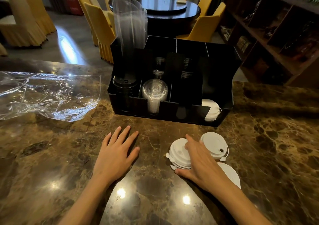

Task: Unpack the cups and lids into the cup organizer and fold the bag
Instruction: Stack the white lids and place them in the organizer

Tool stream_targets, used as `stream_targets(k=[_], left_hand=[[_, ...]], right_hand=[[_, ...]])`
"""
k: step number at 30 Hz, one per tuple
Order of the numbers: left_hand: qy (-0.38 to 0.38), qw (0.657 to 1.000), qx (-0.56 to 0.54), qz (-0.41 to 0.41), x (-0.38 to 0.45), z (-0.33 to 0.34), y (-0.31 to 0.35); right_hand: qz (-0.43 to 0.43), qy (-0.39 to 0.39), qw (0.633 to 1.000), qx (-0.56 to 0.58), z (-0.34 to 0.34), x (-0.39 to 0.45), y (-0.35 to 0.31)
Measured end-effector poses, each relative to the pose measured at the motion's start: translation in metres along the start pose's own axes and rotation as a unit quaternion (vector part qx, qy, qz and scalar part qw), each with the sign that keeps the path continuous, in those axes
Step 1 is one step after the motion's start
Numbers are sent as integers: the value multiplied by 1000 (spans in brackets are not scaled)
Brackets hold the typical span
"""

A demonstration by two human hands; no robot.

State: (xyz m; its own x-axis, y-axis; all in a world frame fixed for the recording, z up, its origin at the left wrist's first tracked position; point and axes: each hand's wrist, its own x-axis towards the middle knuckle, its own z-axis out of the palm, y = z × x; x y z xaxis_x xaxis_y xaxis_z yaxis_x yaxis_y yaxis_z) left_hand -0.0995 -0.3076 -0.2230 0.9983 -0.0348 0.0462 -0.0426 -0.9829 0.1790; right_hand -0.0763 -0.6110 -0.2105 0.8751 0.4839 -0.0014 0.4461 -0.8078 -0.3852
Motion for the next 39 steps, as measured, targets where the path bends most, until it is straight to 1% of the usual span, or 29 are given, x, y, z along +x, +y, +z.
stream_targets(k=[4,8,15,19,21,22,24,27,31,33,39], left_hand=[[-1,1000,-2,0,1,0,0],[-1,1000,-3,0,0,1,-1],[0,1000,0,2,1,1,-2],[0,1000,-8,0,1,0,-1],[1,1000,-8,1,1,-1,0],[2,1000,-7,1,1,-1,0],[4,1000,-4,1,1,-1,0],[3,1000,-3,1,2,-1,1],[3,1000,0,0,1,-2,0],[1,1000,-1,1,1,-3,1],[-1,1000,-1,-1,1,-6,4]], right_hand=[[-60,21,997,-40,0,4,-2],[-73,23,996,-37,-2,6,1],[-58,48,997,9,-7,2,0],[-15,140,990,27,-44,11,30],[19,160,987,21,-58,11,51],[33,150,988,14,-61,8,59],[46,103,994,2,-58,2,72],[60,32,997,23,-53,-3,86],[55,-12,998,30,-52,0,88],[59,-21,998,10,-51,2,87],[21,13,1000,-16,-47,2,82]])
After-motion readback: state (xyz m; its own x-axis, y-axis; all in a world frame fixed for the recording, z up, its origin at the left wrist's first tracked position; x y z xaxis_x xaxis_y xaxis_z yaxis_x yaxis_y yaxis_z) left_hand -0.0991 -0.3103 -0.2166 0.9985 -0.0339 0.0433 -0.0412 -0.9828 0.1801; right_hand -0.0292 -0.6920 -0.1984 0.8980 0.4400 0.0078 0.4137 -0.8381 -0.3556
